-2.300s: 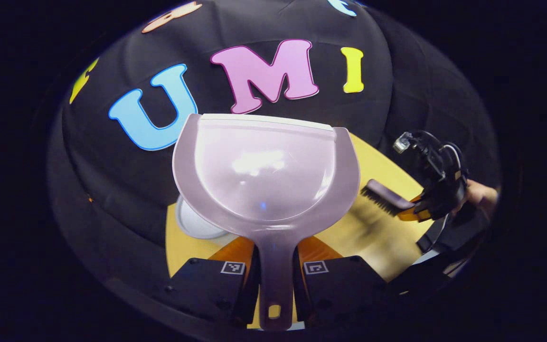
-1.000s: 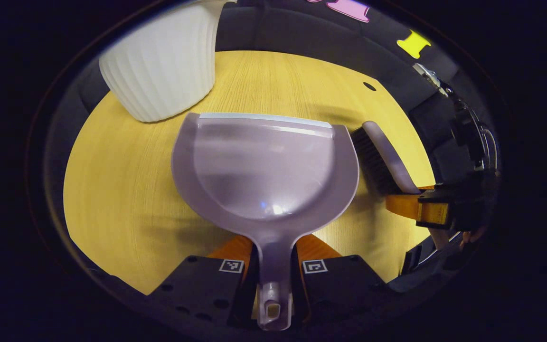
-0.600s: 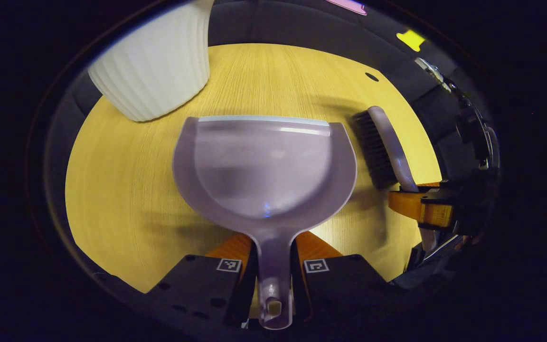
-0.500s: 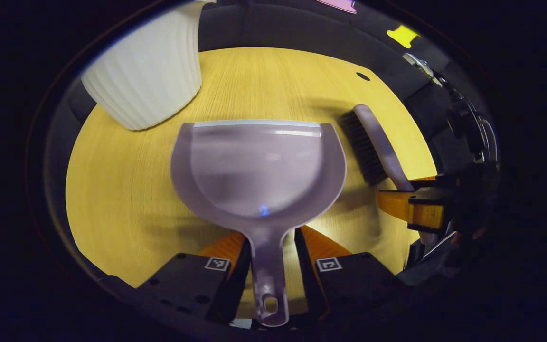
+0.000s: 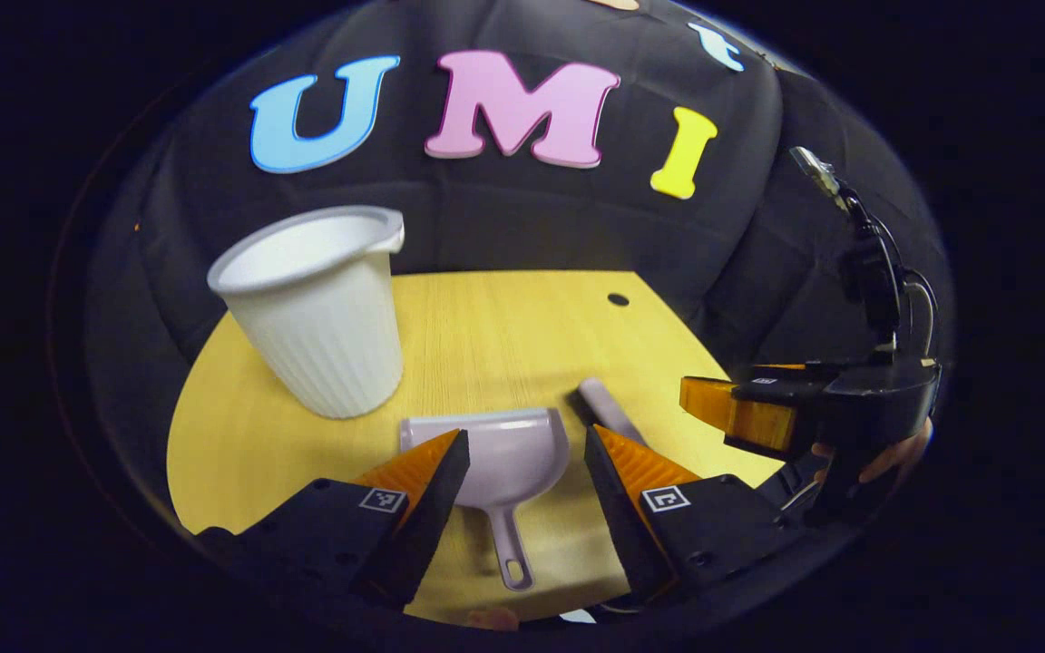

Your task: Pick up the small broom and dustpan from the desktop, sweep the trash into the dustpan with the broom, and then empty the trash into the garbage bin.

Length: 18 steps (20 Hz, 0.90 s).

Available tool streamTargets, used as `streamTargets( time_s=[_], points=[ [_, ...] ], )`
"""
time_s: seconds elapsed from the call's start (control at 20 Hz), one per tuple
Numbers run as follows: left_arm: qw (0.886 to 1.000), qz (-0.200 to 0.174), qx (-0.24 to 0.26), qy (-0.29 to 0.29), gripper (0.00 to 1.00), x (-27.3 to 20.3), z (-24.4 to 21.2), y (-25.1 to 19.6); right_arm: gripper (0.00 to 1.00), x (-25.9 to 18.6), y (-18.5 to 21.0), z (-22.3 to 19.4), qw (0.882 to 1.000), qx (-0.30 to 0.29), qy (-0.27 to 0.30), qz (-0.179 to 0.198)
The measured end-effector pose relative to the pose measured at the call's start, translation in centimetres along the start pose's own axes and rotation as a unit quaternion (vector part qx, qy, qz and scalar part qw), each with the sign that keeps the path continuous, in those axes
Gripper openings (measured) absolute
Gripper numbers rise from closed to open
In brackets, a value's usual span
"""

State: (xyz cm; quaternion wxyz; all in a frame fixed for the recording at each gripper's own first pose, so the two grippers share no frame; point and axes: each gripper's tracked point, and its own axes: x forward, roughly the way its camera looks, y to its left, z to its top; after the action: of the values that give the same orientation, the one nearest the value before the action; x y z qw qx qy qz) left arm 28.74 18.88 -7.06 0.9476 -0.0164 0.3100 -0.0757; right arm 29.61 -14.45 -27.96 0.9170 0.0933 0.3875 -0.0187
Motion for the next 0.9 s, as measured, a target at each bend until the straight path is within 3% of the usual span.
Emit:
streamTargets(
  time_s=[0.15,0.35,0.6,0.8,0.9],
  points=[
    [0.992,0.039,0.023,-0.117,0.77,-2.9,1.4,0.0,1.00,-2.3,1.5,4.7,0.993,-0.006,-0.120,0.016],
    [0.976,0.039,0.030,-0.214,0.76,-3.3,0.5,-0.7,0.99,-6.5,4.0,9.8,0.968,-0.026,-0.248,0.036],
    [0.974,0.028,0.006,-0.226,0.76,-3.2,1.1,-0.6,0.99,-7.1,3.7,9.9,0.963,-0.034,-0.264,0.032],
    [0.970,0.059,-0.015,-0.235,0.76,-3.1,1.4,-0.4,0.99,-8.4,3.2,10.8,0.955,-0.050,-0.292,0.027],
    [0.966,0.076,-0.030,-0.245,0.75,-3.1,2.1,-0.6,0.99,-9.3,3.4,11.8,0.948,-0.074,-0.307,0.044]
  ],
)
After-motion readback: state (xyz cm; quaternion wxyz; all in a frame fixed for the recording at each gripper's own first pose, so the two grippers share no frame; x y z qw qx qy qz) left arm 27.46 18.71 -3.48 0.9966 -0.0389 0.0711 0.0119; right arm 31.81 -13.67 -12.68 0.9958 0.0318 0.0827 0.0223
